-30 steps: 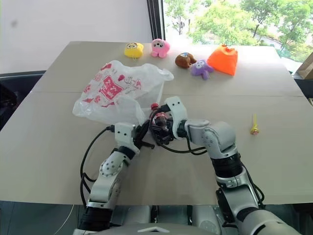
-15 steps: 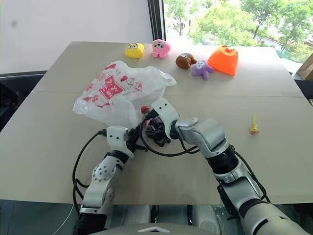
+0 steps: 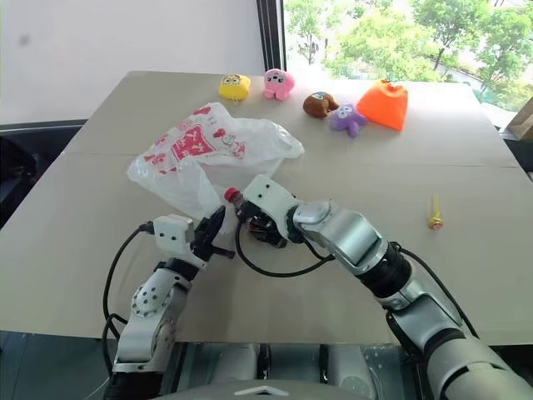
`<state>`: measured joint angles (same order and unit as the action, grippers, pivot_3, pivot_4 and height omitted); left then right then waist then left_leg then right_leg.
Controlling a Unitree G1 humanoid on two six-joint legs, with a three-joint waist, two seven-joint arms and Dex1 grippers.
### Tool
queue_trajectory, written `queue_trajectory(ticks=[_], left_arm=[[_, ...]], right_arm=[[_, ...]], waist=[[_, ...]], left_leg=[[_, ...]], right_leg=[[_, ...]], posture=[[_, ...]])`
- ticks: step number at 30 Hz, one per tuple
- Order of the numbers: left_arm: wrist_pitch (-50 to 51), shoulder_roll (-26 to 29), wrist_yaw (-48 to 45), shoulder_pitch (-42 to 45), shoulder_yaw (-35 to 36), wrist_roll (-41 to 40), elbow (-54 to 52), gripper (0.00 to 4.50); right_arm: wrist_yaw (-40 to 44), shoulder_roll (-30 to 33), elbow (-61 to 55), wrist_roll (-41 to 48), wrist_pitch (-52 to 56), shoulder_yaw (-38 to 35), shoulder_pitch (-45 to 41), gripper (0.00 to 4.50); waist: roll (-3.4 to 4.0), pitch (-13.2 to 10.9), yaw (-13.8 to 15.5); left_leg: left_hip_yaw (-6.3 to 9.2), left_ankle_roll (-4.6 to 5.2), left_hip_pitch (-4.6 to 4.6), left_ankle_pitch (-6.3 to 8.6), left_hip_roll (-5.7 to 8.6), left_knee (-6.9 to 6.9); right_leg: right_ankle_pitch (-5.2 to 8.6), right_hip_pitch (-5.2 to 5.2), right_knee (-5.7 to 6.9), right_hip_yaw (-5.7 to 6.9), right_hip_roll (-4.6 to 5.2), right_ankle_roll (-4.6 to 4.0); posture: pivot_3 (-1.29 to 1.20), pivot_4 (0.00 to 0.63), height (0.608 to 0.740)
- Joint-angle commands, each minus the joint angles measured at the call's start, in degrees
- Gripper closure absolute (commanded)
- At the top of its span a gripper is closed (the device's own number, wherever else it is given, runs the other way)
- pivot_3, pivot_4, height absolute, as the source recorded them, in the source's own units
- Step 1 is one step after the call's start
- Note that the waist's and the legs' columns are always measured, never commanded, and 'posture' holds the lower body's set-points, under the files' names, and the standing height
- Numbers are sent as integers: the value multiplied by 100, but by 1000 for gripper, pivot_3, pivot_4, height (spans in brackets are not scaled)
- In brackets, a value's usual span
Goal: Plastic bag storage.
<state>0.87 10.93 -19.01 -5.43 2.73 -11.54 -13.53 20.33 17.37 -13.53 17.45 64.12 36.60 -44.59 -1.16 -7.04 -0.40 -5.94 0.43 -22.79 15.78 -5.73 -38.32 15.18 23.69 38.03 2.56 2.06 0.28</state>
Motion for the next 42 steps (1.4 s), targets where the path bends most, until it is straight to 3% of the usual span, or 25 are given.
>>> queue_trajectory(ticks=[1, 11, 14, 16, 25, 31, 37, 40, 42], left_arm=[[-118, 64, -81, -33, 83, -118, -291, 4500], [-132, 57, -88, 21, 69, -97, -275, 4500], [-176, 102, -283, 27, 64, -269, -374, 4500], [-188, 149, -471, -34, 8, -412, -519, 4500], [-430, 236, -1214, -634, -399, -963, -1317, 4500], [-525, 264, -1296, -734, -529, -905, -1458, 4500], [-583, 227, -1161, -673, -564, -730, -1416, 4500], [-628, 216, -1226, -690, -740, -712, -1468, 4500], [-606, 272, -1366, -726, -891, -796, -1532, 4500]], right_arm=[[446, 969, -52, -804, -387, 642, -276, 1445], [1482, 1841, -295, -1548, -1094, 899, -509, 1445], [1284, 1360, -92, -1151, -1009, -194, -308, 1445], [1215, 1211, -11, -1210, -1128, -476, -294, 1445], [1538, 863, 465, -1911, -2074, -79, -864, 1445], [2716, 1052, 713, -2234, -2914, 541, -1149, 1445], [3337, 1033, 650, -2194, -3457, 465, -1181, 1445], [3391, 711, 798, -2105, -3485, 330, -1202, 1445], [2990, 59, 1160, -1950, -3135, 52, -1164, 1445]], waist=[[2, -2, 31], [13, -13, 78], [11, -22, 74], [14, -33, 58], [31, -68, -63], [39, -79, -33], [39, -93, -35], [39, -93, -46], [39, -93, -63]], left_leg=[[3, 1, -3, 0, 2, 0], [6, 7, -8, 6, 2, 10], [4, 7, -12, 6, 0, 11], [1, 7, -16, 6, -1, 10], [-14, 5, -23, 7, -4, 22], [-20, 5, -24, 7, -8, 22], [-23, 6, -31, 8, -8, 20], [-31, 5, -29, 7, -10, 20], [-38, 5, -26, 7, -14, 20]], right_leg=[[0, 0, -2, 3, 2, 0], [2, 8, -7, 8, 0, -1], [2, 9, -10, 7, -1, 0], [2, 12, -11, 5, -1, 0], [3, 38, -10, -14, -7, 2], [3, 43, -9, -17, -12, 2], [3, 49, -11, -19, -10, 3], [3, 48, -8, -17, -13, 2], [3, 49, -6, -23, -15, 2]], posture=[[0, 150, 740], [0, 150, 740], [0, 150, 740], [0, 150, 740], [0, 150, 740], [0, 150, 740], [0, 150, 740], [0, 150, 740], [0, 150, 740]])
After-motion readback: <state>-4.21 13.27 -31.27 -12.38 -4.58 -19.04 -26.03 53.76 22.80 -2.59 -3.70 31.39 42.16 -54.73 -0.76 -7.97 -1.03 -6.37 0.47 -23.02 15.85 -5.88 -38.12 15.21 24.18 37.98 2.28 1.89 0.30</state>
